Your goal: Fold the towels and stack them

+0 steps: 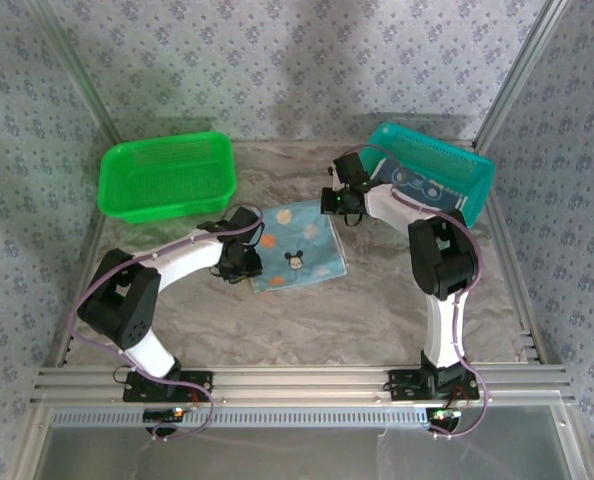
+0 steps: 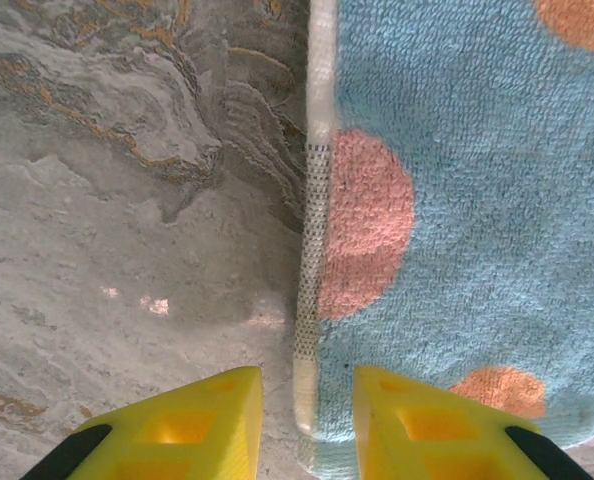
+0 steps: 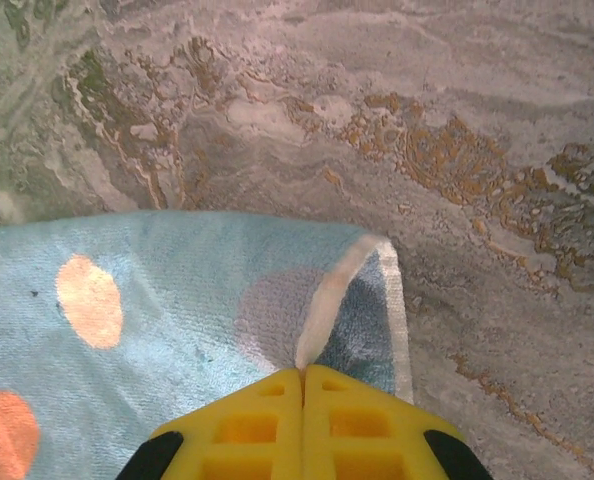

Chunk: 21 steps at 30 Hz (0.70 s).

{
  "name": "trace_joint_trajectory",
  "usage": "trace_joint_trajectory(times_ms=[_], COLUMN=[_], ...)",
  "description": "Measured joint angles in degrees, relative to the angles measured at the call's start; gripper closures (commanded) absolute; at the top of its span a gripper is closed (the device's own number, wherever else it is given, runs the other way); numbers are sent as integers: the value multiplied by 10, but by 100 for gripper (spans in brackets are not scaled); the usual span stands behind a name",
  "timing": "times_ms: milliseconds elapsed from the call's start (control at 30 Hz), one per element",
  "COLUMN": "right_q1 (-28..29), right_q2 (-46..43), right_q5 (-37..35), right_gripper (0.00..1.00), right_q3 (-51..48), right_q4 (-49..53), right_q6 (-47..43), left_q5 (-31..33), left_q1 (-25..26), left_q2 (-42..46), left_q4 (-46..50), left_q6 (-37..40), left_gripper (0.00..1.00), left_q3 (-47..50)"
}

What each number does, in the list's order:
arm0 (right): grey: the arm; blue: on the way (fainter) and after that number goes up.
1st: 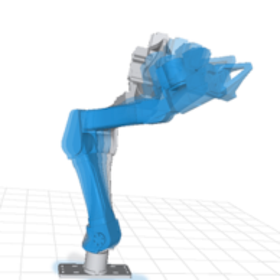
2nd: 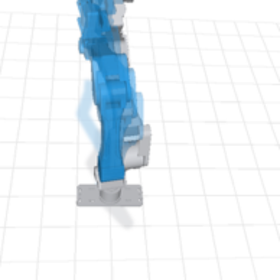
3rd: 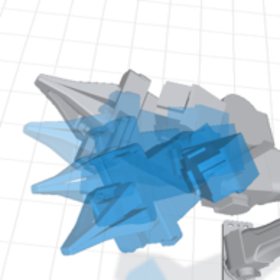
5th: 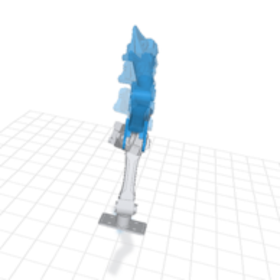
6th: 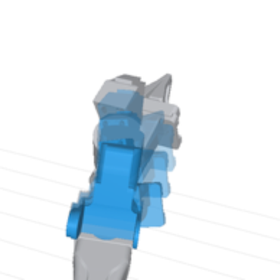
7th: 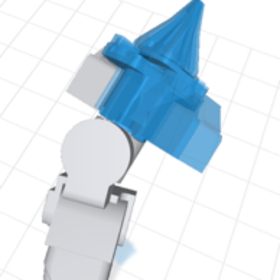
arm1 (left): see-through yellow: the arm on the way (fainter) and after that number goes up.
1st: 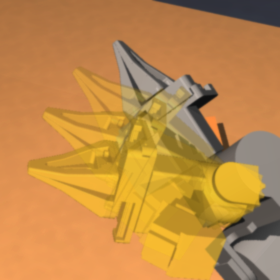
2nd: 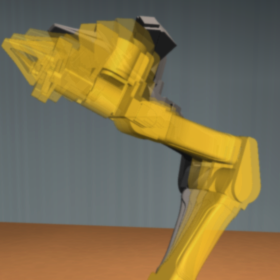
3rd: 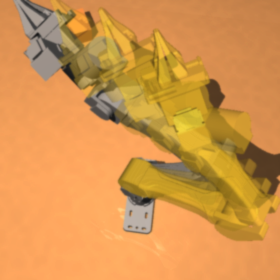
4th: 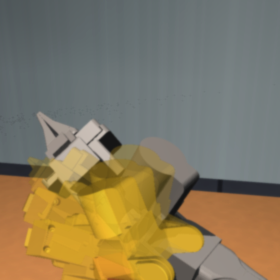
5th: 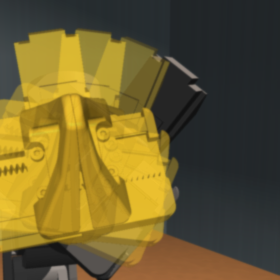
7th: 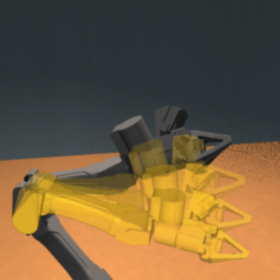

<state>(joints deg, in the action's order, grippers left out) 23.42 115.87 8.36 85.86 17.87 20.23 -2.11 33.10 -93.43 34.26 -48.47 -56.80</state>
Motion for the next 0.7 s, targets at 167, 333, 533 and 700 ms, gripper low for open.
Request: trace_joint_trajectory(times_ms=[167, 333, 533, 700], right_q1=[-7, -10, -9, -7], right_q2=[16, 20, -38, -136], right_q5=[3, 5, 9, 15], right_gripper=[82, 64, 71, 74], right_q3=[29, 28, -73, -191], right_q4=[3, 6, 2, -3], right_q6=[-2, -2, -4, 10], left_q5=[0, 0, -17, -27], left_q1=[0, 0, 2, 24], left_q2=[0, 0, 0, 0], left_q4=[0, 0, -14, -22], left_q6=[0, 0, -9, -24], left_gripper=[71, 71, 74, 74], left_q3=[0, 0, 23, 42])
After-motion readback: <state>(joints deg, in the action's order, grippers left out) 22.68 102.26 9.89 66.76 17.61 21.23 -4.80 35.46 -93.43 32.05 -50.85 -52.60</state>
